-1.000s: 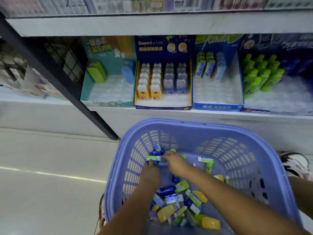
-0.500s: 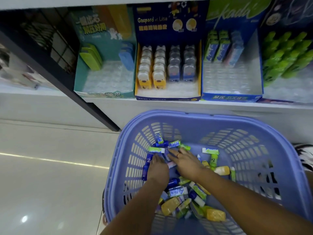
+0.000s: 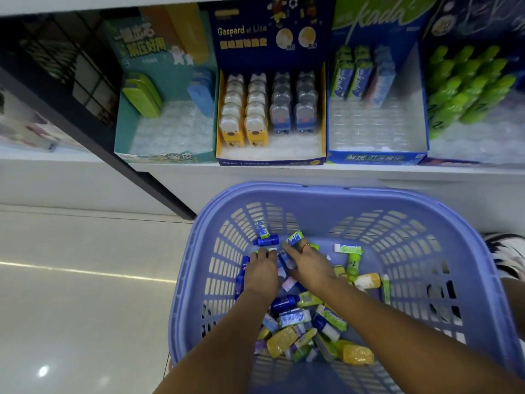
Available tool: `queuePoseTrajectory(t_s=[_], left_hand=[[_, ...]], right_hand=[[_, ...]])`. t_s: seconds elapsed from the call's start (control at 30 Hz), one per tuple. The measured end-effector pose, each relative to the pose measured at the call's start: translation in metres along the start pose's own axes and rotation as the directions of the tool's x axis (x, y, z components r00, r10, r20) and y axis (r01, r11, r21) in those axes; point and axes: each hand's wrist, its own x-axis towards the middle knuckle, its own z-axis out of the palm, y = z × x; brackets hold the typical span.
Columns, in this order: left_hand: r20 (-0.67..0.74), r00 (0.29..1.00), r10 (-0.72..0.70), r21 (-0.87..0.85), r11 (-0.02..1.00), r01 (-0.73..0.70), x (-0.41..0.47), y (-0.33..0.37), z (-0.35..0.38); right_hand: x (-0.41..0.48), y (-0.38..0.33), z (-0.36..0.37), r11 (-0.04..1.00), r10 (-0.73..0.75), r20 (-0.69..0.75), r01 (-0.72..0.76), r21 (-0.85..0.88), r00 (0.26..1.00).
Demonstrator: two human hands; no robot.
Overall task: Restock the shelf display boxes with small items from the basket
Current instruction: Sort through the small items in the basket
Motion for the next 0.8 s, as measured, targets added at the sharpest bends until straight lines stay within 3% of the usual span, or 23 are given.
queuePoseTrajectory(t_s=[0.2, 0.33, 0.43, 0.5, 0.57, 0.6, 0.7, 0.8], left_hand=[[0.015, 0.997, -0.077, -0.124, 0.989, 0.078, 0.005, 0.006, 0.004], [0.107, 0.987, -0.116, -0.279, 0.950, 0.142, 0.002, 0.008, 0.000], [0.202, 0.973, -0.113, -0.441, 0.876, 0.194, -0.003, 0.008, -0.017], [0.169, 0.980, -0.103, -0.513, 0.840, 0.177, -0.004, 0.003, -0.034], [0.149, 0.984, -0.099, -0.615, 0.770, 0.171, -0.011, 0.000, -0.058], [0.162, 0.983, -0.091, -0.706, 0.685, 0.180, -0.015, -0.001, -0.070], [0.216, 0.975, -0.043, -0.965, 0.142, 0.220, -0.038, 0.002, -0.103], [0.088, 0.995, 0.047, -0.985, -0.145, 0.094, -0.057, 0.007, -0.131]], right_hand=[[0.000, -0.010, 0.004, 0.999, 0.050, -0.056, -0.051, -0.006, 0.997], [-0.010, -0.005, -0.012, 0.967, 0.099, -0.072, -0.079, 0.243, 0.993], [-0.017, -0.002, -0.041, 0.938, 0.090, 0.039, -0.097, 0.331, 0.995], [-0.026, -0.003, -0.069, 0.859, 0.065, 0.159, -0.136, 0.494, 0.985], [-0.041, -0.008, -0.103, 0.668, -0.010, 0.293, -0.212, 0.713, 0.956], [-0.049, -0.010, -0.121, 0.619, -0.059, 0.299, -0.200, 0.759, 0.952], [-0.074, -0.020, -0.173, 0.591, -0.133, 0.157, -0.049, 0.805, 0.979], [-0.100, -0.031, -0.217, 0.500, -0.145, -0.094, 0.155, 0.852, 0.985]])
